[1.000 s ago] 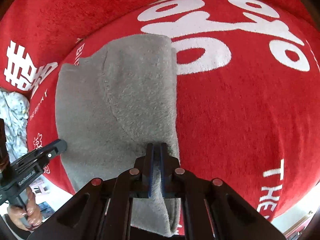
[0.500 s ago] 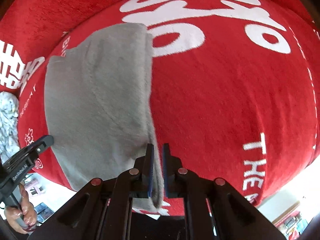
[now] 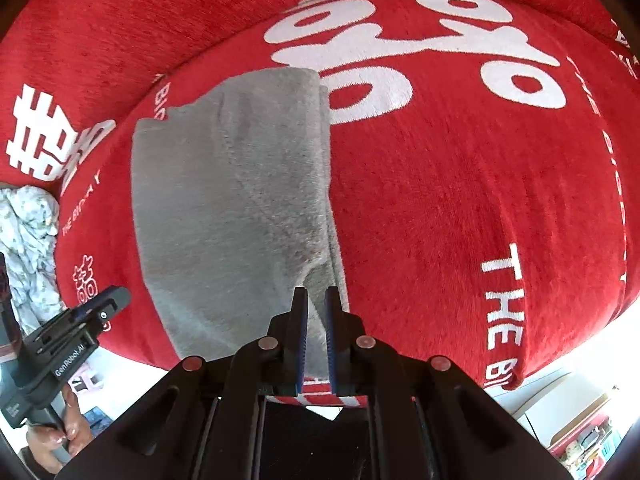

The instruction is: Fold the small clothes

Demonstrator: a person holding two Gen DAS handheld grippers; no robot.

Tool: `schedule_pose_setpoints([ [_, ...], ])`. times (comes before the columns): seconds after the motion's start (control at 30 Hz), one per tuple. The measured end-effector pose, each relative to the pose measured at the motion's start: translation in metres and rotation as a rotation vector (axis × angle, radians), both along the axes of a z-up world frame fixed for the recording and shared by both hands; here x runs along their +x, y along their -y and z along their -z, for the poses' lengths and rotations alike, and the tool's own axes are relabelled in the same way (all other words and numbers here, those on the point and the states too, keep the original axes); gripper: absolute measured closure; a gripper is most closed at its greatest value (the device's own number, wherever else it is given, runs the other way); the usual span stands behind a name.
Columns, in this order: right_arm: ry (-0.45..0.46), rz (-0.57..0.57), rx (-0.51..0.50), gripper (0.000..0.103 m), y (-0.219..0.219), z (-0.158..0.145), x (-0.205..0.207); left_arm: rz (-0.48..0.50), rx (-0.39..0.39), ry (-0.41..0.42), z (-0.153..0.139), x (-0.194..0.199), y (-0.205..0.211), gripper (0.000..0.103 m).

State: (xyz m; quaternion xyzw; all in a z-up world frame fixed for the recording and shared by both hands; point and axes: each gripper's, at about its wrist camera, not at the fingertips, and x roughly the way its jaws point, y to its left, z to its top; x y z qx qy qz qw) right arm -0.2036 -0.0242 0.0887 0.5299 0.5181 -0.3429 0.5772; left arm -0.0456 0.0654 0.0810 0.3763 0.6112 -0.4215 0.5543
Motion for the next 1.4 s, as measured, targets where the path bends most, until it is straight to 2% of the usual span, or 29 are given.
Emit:
schedule_pose_setpoints([
  [0.47,0.019,0.0,-0.026,0.093,-0.01,-0.036,0.005,-0.005,0.012,0.032,-0.035,-0.003,-0.01,0.084],
  [0.97,-0.004,-0.069,-0.065,0.093,-0.018,-0.063,0.026,-0.013,0.018,0.082,-0.062,0.001,-0.014,0.083],
  [1.0,-0.004,-0.073,-0.067,0.093,-0.018,-0.065,0.028,-0.02,0.016,0.086,-0.063,0.001,-0.014,0.08],
  [1.03,-0.004,-0.077,-0.07,0.09,-0.018,-0.067,0.03,-0.028,0.014,0.092,-0.065,0.003,-0.014,0.048],
  [1.07,-0.007,-0.08,-0.074,0.079,-0.018,-0.069,0.032,-0.037,0.004,0.106,-0.069,0.004,-0.014,0.007],
  [1.1,-0.012,-0.084,-0.081,0.069,-0.018,-0.072,0.033,-0.04,-0.008,0.123,-0.072,0.005,-0.015,0.0],
  [1.13,-0.014,-0.09,-0.096,0.049,-0.018,-0.075,0.036,-0.032,-0.035,0.151,-0.079,0.004,-0.015,0.0],
  [1.17,-0.014,-0.096,-0.108,0.039,-0.018,-0.078,0.037,-0.017,-0.045,0.158,-0.082,0.003,-0.014,0.0],
  [1.23,-0.025,-0.111,-0.13,0.034,-0.018,-0.084,0.041,-0.014,-0.047,0.152,-0.085,0.004,-0.012,0.0],
  [1.33,-0.047,-0.124,-0.161,0.019,-0.018,-0.091,0.047,-0.041,-0.036,0.136,-0.085,0.007,-0.01,0.0],
  [1.4,-0.073,-0.137,-0.196,0.016,-0.018,-0.096,0.049,-0.043,-0.026,0.154,-0.086,0.008,-0.009,0.0],
])
